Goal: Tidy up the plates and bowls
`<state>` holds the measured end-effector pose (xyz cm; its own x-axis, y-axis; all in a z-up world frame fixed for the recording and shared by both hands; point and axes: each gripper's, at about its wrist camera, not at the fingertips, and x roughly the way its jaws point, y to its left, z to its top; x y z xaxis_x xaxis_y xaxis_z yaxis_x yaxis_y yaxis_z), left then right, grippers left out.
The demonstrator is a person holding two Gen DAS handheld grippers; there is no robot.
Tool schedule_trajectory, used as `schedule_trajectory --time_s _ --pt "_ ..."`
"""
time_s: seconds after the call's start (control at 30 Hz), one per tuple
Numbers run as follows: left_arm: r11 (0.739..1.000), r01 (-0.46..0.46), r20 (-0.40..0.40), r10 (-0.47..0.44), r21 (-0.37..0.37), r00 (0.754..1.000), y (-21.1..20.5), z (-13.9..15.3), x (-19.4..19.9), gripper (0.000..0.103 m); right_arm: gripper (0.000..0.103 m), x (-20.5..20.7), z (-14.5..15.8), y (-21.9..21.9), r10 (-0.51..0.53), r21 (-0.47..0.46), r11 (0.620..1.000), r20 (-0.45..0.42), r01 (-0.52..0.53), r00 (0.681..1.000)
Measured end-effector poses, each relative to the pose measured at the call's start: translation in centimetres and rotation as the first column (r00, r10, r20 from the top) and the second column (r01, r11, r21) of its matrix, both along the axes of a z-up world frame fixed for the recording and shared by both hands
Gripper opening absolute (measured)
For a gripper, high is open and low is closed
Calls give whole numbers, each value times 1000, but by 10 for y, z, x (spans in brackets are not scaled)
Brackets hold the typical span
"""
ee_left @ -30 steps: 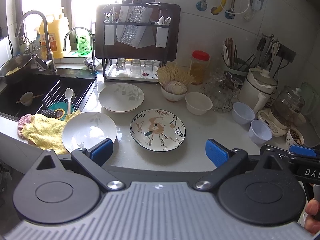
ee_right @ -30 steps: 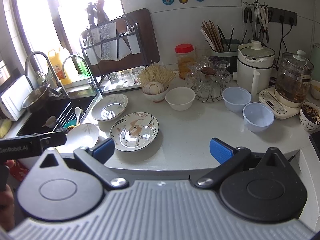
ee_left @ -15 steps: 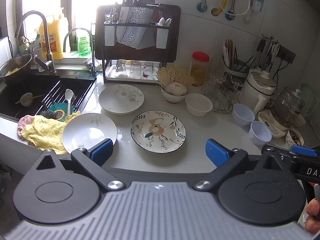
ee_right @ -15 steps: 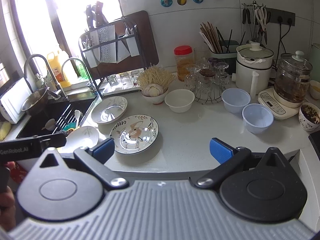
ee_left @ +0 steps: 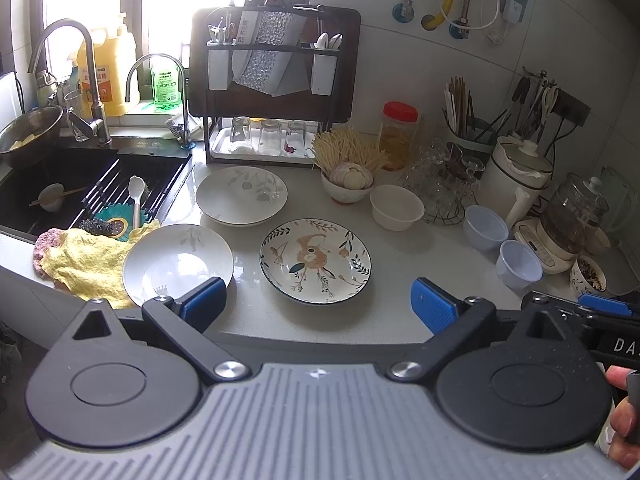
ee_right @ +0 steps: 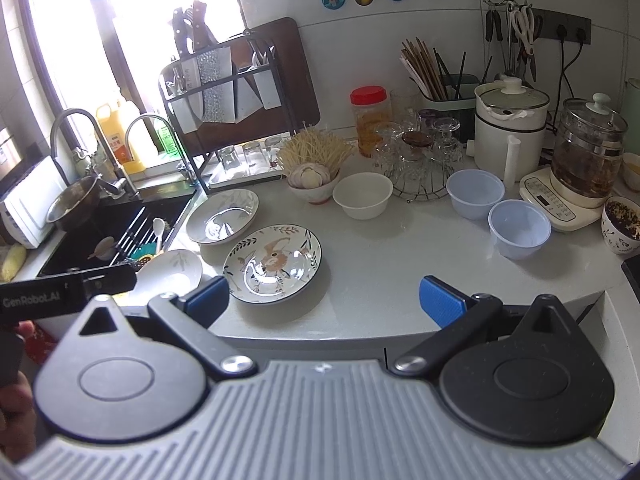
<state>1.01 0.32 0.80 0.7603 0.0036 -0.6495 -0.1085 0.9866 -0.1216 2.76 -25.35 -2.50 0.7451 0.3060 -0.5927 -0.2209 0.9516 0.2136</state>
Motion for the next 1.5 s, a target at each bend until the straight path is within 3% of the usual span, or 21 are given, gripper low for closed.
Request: schedule_trajectory --time_s 0.7,1.13,1.5 --pt "1000 10 -13 -10 -17 1000 10 -8 4 100 103 -1 -2 14 8 -10 1000 -9 -8 1000" --pt "999 21 -26 -22 -36 999 52 -17 15 100 103 4 -4 44 -25 -7 1000 -15 25 1000" --pt "999 17 -48 -19 -30 999 112 -20 32 100 103 9 -6 88 -67 17 998 -23 68 997"
